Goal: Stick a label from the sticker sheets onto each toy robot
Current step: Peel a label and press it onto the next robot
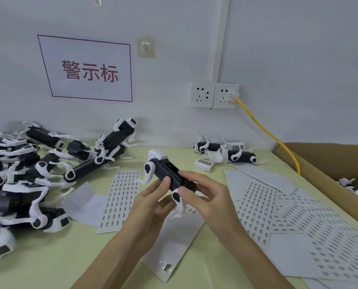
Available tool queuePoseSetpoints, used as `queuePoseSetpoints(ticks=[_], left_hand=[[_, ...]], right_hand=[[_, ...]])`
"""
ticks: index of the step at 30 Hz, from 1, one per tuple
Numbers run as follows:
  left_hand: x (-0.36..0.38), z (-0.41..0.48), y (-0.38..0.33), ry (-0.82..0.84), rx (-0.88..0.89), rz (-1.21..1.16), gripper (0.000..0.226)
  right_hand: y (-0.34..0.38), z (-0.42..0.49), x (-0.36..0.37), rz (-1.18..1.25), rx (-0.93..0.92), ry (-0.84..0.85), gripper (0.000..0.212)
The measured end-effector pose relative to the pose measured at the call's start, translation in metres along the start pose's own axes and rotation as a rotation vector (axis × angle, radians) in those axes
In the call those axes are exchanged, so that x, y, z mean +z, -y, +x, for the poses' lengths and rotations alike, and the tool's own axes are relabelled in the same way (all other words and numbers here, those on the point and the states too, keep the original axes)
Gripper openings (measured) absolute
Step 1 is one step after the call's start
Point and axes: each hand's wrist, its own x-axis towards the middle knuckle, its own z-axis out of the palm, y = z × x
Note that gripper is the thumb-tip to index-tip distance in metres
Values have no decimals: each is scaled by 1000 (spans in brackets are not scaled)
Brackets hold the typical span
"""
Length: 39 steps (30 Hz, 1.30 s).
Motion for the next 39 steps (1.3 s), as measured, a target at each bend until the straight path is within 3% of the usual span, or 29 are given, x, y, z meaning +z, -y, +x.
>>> queuePoseSetpoints(ticks=[8, 11, 14, 18, 20, 23, 28, 34, 39], left_hand=[[-8, 1, -2, -21, -103, 10, 48], [-9, 1, -1, -53, -78, 56, 41], [-12, 4, -2, -151, -28, 64, 50], [-12, 7, -9, -226, -53, -57, 43], [-13, 8, -10, -240, -58, -70, 50], [-13, 7, -11, -189, -15, -79, 45], [-15, 6, -10, -110, -60, -24, 53], [-10, 5, -15, -23, -117, -197, 57], [-6, 3, -12, 51, -129, -230, 60]], right_hand=[[-2, 1, -2, -198, -10, 13, 30], [-8, 3, -9, -343, 84, 42, 31], [-15, 6, -13, -537, 198, 73, 50], [-30, 7, -24, -1108, 330, 100, 87], [-37, 7, -31, -1185, 431, 160, 93], [-37, 10, -35, -1079, 455, 186, 78], [-29, 10, -33, -736, 248, 79, 45], [-19, 9, -25, -298, 188, -15, 66], [-23, 8, -19, -398, 163, -78, 77]])
